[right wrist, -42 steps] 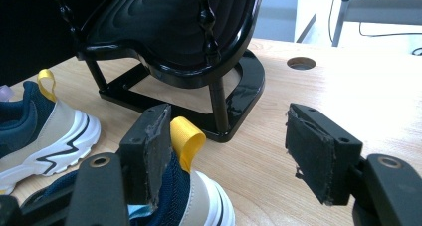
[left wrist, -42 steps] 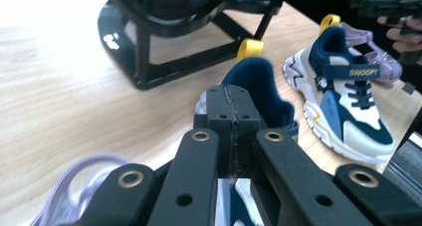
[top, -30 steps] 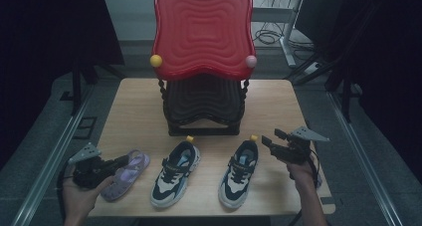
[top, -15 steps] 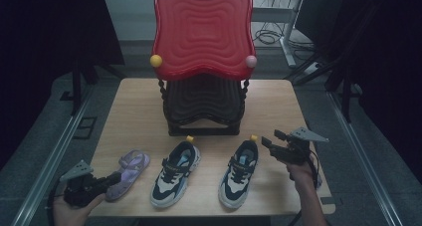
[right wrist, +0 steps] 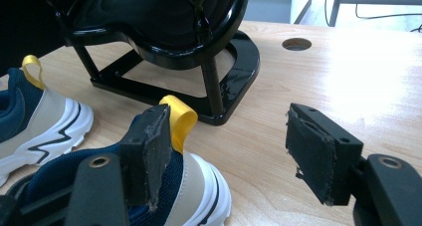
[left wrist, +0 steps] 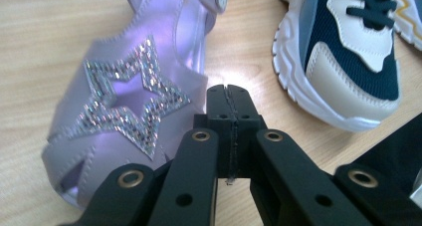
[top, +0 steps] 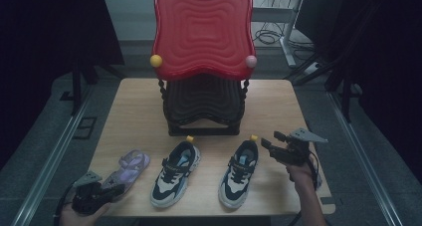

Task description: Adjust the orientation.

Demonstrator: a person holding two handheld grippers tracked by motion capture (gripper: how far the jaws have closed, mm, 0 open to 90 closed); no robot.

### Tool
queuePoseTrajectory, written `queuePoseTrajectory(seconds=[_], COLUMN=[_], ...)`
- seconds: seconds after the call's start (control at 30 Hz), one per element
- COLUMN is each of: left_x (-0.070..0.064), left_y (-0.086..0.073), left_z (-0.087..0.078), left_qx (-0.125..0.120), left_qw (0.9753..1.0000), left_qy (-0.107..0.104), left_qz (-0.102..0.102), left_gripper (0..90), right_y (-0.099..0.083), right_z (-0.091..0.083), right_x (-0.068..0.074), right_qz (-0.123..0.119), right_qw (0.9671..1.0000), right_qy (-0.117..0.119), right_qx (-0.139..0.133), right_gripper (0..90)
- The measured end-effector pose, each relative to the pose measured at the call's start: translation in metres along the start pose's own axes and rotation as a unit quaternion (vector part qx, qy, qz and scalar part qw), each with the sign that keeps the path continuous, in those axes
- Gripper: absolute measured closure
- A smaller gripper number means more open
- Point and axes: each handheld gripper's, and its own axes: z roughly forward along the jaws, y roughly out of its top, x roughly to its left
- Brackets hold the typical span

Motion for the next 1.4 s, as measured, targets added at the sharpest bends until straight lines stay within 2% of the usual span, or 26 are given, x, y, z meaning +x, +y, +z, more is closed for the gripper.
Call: queuePoseTrajectory(seconds=[0.3,0.43,0.57,0.67,0.83,0.9,1.17,1.27,1.4], left_x=[-0.004,-0.005,-0.006,-0.013,-0.008,-0.005,0.000,-0.001,-0.005], left_y=[-0.009,-0.012,-0.015,-0.017,-0.018,-0.018,-0.015,-0.014,-0.017], left_z=[0.008,0.011,0.011,0.010,0.012,0.011,0.008,0.007,0.008], left_qx=[0.018,0.030,0.031,0.029,0.035,0.035,0.035,0.038,0.043], left_qw=[0.9998,0.9994,0.9993,0.9993,0.9988,0.9984,0.9985,0.9981,0.9966], left_qy=[0.003,0.016,0.022,0.023,0.033,0.044,0.041,0.048,0.070], left_qz=[-0.002,-0.001,-0.002,0.002,-0.002,-0.003,-0.006,-0.002,0.002], left_gripper=[90.0,90.0,90.0,90.0,90.0,90.0,90.0,90.0,90.0], right_y=[-0.001,-0.001,-0.001,-0.002,-0.003,-0.003,-0.004,-0.004,-0.004], right_z=[-0.003,-0.002,-0.002,-0.001,0.000,0.000,0.002,0.002,0.001], right_x=[-0.003,-0.002,-0.002,-0.002,-0.002,-0.002,0.000,0.000,-0.001], right_qz=[0.005,0.004,0.004,0.005,0.003,0.003,-0.003,-0.004,0.001], right_qw=[1.0000,1.0000,1.0000,1.0000,1.0000,1.0000,0.9999,0.9999,0.9999], right_qy=[-0.005,-0.004,-0.004,-0.004,-0.004,-0.004,-0.004,-0.004,-0.007], right_qx=[0.000,0.003,0.003,0.006,0.007,0.007,0.012,0.013,0.011], right_gripper=[34.5,34.5,34.5,34.4,34.4,34.4,34.2,34.2,34.2])
